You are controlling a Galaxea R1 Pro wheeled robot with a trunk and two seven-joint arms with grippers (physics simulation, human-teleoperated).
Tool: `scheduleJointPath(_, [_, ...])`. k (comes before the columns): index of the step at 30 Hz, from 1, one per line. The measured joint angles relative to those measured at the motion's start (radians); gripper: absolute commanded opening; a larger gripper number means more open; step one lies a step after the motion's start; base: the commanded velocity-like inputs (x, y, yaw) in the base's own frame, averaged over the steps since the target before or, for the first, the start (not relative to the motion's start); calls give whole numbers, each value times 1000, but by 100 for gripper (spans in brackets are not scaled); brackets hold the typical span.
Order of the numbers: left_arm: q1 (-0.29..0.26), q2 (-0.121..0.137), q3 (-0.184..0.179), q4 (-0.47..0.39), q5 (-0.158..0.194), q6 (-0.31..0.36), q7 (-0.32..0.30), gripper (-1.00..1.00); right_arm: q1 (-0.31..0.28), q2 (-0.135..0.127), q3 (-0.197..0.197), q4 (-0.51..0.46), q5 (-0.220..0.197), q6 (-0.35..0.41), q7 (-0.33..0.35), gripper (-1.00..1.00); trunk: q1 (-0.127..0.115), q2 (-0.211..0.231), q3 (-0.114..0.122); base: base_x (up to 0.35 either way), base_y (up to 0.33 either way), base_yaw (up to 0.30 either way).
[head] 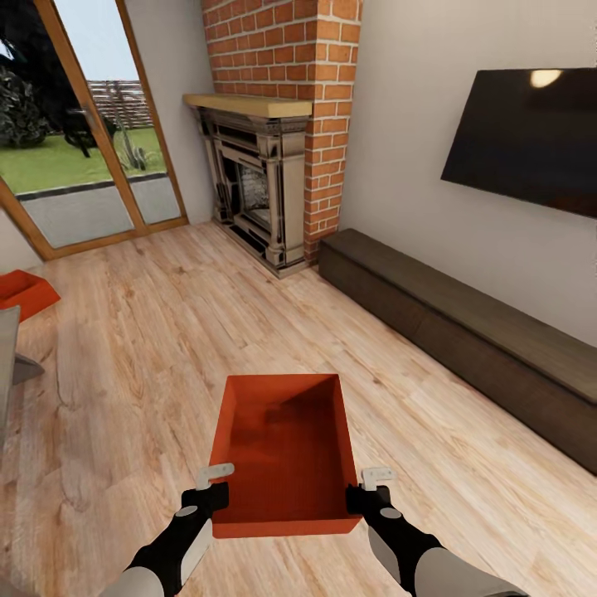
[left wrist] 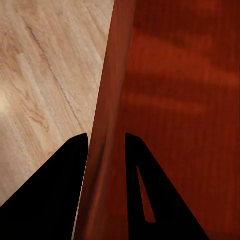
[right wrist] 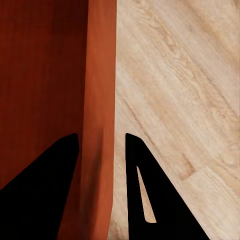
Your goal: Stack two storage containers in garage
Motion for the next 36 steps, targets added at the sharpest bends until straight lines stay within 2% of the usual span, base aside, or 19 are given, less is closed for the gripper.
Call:
scheduleJointPath(22, [0,0,-1,0,1,0,0,-100,0,0,0,0,0,0,0,-100,-85,155,104,0,0,0])
scheduleJointPath(36, [0,0,0,0,0,0,0,-100,0,0,0,0,1,0,0,-100,-85,155,126,0,0,0])
